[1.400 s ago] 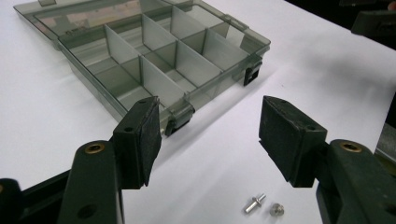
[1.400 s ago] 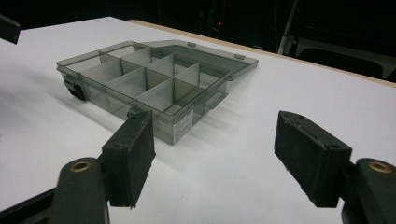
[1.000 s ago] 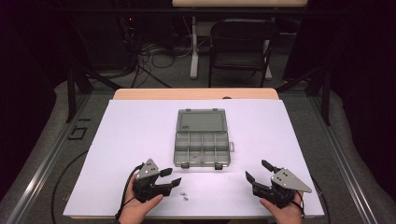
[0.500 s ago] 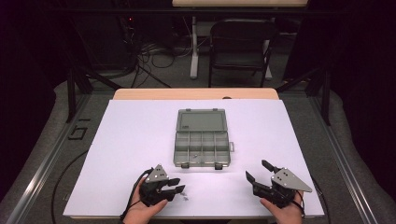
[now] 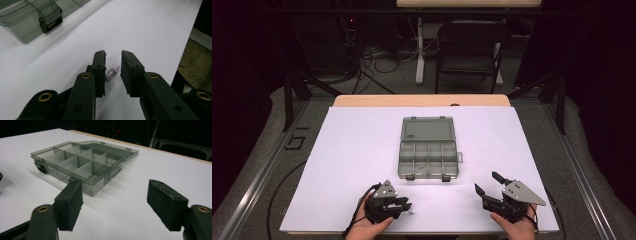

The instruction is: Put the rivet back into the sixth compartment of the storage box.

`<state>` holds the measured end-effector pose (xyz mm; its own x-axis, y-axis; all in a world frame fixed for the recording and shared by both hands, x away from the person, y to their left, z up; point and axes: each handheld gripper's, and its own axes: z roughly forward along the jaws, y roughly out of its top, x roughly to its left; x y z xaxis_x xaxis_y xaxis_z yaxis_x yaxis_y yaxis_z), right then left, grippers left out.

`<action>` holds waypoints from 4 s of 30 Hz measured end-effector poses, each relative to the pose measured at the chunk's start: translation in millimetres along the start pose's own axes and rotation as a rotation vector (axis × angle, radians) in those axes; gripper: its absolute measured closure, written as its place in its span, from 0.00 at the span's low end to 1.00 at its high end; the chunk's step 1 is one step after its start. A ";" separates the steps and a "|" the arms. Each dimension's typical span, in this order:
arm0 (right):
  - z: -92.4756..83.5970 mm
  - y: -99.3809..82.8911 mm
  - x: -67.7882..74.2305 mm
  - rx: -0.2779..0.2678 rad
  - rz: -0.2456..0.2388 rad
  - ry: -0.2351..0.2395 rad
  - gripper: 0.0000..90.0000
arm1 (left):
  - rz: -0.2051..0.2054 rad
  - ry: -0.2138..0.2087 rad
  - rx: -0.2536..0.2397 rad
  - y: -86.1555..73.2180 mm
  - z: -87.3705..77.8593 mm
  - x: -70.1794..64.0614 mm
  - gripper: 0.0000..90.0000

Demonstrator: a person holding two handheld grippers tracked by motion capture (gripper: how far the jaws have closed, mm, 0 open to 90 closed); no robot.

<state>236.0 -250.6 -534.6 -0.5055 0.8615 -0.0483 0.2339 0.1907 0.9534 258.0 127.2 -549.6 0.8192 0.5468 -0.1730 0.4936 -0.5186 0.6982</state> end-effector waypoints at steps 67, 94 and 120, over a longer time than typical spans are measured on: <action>0.8 -0.1 -0.2 0.004 0.001 0.007 0.32 | -0.044 0.002 -0.056 4.5 -5.2 8.6 0.93; 0.6 -0.1 -0.2 0.000 0.002 0.007 0.32 | -0.071 0.045 -0.160 7.5 -24.5 14.1 0.92; 1.2 -0.1 0.8 0.008 -0.005 0.003 0.32 | -0.090 0.058 -0.251 42.8 -24.5 27.1 0.93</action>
<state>236.6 -249.4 -535.1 -0.5091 0.8591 -0.0521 0.2379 0.1986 0.9508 294.2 135.9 -507.4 0.7534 0.6240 -0.2073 0.4704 -0.2911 0.8331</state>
